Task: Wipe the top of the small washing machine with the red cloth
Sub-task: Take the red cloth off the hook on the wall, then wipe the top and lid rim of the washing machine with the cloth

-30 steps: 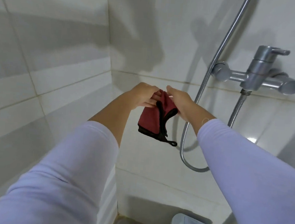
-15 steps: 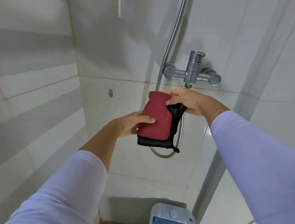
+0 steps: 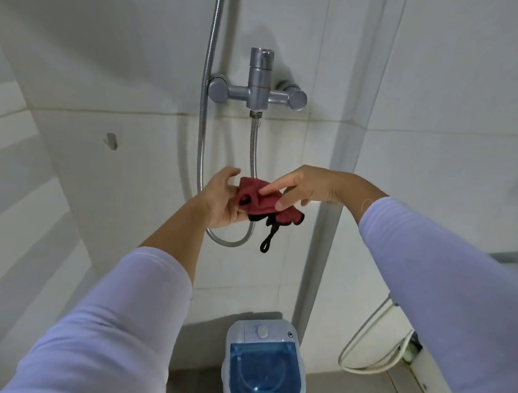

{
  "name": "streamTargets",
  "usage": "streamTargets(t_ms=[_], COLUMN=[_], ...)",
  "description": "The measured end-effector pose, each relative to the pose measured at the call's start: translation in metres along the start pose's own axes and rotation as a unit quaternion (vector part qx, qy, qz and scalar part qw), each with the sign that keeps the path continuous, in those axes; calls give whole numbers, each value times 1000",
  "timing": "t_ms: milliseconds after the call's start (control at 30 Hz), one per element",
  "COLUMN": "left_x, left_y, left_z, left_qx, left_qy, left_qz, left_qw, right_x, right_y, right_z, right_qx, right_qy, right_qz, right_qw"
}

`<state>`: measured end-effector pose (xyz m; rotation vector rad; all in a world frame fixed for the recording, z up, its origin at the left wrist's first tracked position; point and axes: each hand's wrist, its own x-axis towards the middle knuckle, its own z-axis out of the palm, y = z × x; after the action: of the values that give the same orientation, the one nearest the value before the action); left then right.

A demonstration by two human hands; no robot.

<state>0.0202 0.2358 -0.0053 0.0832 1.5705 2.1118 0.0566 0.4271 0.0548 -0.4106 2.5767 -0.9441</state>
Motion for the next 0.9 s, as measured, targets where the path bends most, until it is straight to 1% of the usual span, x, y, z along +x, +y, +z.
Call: streamTargets(t_ms=[67,133,200,233,333,367,467,600,700,800,900], left_x=[4,8,14,15,18,21,31,56,82,106,128], left_y=[-6,-13,-19,-22,-31,-34,-52,-108,-161,-210,-258], left_z=[8,15,18,20,25,26,24,6,-15,-34,-51], left_qx=[30,80,88,87,102,114,147,189,229,294,368], left_qy=[-16,-36,-36,-36,-56,-51,-17,15,50,66,73], left_qz=[-11,-12,-19,-21,-32,-33,-36,-47,-67,-97,-122], left_qw=[999,996,995,995,993,992,988,981,970,949,919], right_x=[-3,-5,-4,-3,3,6,12,26,39,54,72], right_y=[11,25,41,50,76,84,106,156,201,247,290], right_z=[0,-1,1,3,18,23,39,77,113,145,176], right_qx=[12,65,112,130,163,166,152,193,251,314,344], right_qy=[1,62,134,139,79,71,86,82,110,149,184], right_qz=[20,22,27,32,56,64,90,117,143,166,179], right_qw=[1000,996,984,981,982,981,981,971,951,923,903])
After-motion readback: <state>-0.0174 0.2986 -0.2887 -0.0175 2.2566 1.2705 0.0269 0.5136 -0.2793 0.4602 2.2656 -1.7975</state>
